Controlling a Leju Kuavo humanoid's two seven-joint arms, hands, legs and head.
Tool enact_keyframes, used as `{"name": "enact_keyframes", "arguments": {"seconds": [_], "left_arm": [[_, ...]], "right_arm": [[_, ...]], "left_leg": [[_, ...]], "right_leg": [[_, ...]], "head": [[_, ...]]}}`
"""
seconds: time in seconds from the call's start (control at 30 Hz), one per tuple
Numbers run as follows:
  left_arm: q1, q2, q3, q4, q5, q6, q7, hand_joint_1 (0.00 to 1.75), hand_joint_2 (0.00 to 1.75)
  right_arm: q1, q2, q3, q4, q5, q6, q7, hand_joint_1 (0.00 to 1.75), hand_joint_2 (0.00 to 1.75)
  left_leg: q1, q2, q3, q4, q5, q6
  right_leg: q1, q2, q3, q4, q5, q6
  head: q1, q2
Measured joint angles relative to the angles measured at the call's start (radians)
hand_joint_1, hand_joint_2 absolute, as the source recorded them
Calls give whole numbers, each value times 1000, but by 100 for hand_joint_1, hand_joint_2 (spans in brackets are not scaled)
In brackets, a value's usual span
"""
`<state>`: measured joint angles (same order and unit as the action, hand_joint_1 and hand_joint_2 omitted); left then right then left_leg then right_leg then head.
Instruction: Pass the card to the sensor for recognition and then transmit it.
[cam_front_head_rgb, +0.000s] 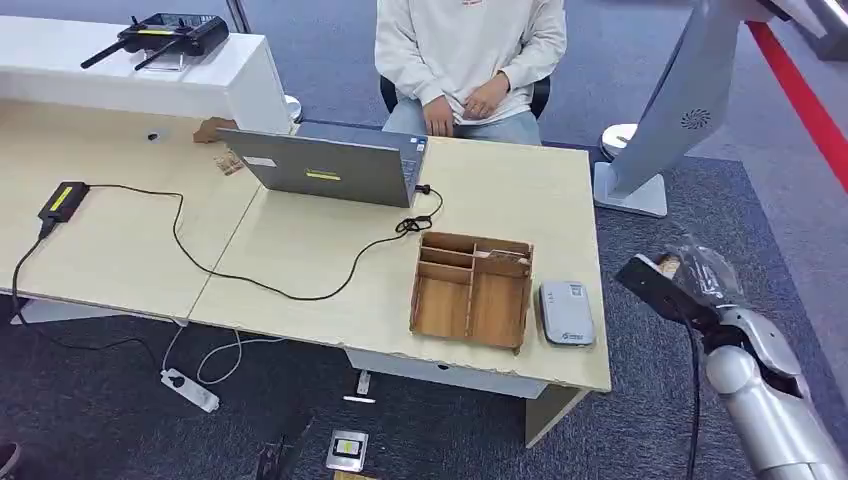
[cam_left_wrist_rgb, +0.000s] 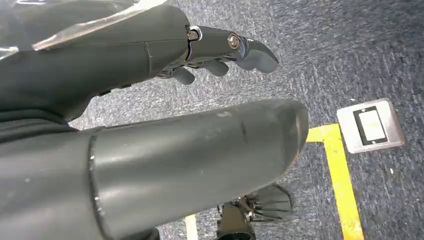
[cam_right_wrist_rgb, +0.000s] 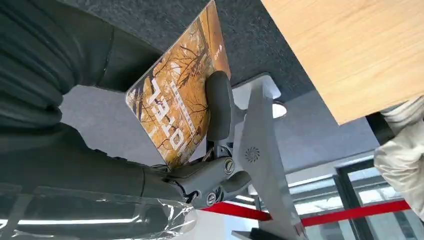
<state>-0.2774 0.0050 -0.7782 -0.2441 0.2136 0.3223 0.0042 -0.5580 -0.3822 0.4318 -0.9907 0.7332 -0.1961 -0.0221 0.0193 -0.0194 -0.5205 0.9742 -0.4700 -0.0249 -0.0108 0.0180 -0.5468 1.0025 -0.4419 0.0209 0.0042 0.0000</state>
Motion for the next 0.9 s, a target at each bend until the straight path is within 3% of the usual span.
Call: {"name": "enact_keyframes", "arguments": {"seconds": [0.27, 0.9], "left_arm": [[-17, -9, -7, 0, -41, -6, 4, 0, 0], [-26, -16, -10, 0, -58, -10, 14, 0, 0]], "right_arm": [[37, 50, 17, -80, 18, 55, 54, 175, 175], [47, 133, 56, -128, 54, 83, 53, 175, 175]], "left_leg": [[0, 0, 0, 0, 0, 0], [0, 0, 0, 0, 0, 0]], "right_leg": [[0, 0, 0, 0, 0, 0], [0, 0, 0, 0, 0, 0]], "head": [[0, 0], [0, 0]]}}
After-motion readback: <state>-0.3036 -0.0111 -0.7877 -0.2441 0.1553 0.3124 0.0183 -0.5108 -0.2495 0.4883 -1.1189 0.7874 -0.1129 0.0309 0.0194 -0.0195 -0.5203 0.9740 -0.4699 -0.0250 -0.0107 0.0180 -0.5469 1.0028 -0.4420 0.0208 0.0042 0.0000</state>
